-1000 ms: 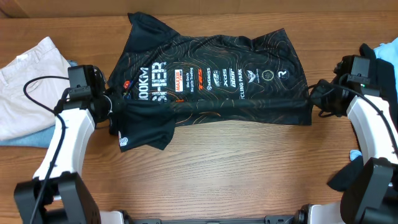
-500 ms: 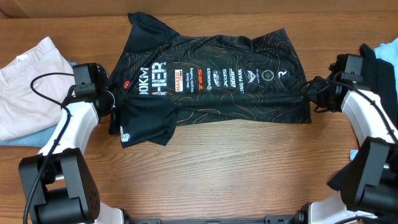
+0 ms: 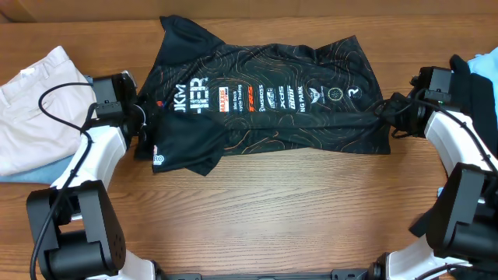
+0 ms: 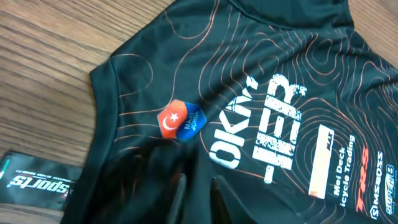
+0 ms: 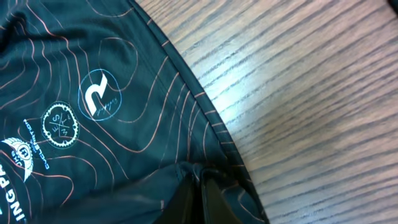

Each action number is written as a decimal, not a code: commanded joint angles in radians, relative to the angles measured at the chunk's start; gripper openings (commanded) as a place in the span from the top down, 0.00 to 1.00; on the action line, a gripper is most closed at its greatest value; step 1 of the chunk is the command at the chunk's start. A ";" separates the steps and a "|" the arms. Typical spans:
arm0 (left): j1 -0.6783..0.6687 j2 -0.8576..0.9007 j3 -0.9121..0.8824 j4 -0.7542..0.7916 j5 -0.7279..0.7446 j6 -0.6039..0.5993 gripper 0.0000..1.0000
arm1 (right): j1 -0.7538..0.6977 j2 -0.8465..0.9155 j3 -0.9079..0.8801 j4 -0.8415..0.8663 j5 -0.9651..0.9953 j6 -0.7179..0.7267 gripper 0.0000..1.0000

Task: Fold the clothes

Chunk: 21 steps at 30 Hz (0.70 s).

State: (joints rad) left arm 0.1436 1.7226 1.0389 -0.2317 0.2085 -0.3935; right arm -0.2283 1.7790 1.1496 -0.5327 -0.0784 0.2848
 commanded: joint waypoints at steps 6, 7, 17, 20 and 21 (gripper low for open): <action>-0.002 0.011 0.002 -0.023 0.001 -0.004 0.60 | 0.039 0.006 0.000 0.033 0.005 -0.002 0.78; -0.002 0.011 0.002 -0.039 0.003 -0.004 0.58 | 0.042 0.006 0.000 0.029 0.006 -0.002 0.75; -0.018 0.011 0.001 -0.377 0.028 0.058 0.50 | 0.045 0.006 0.000 -0.158 0.005 0.003 0.32; -0.028 0.011 0.002 -0.389 0.028 0.107 0.45 | 0.045 0.006 0.000 -0.202 0.006 0.003 0.32; -0.029 0.011 0.001 -0.390 0.028 0.111 0.44 | 0.045 0.006 0.000 -0.216 0.006 0.003 0.32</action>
State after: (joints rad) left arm 0.1280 1.7226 1.0382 -0.6178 0.2173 -0.3470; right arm -0.1825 1.7798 1.1492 -0.7284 -0.0742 0.2874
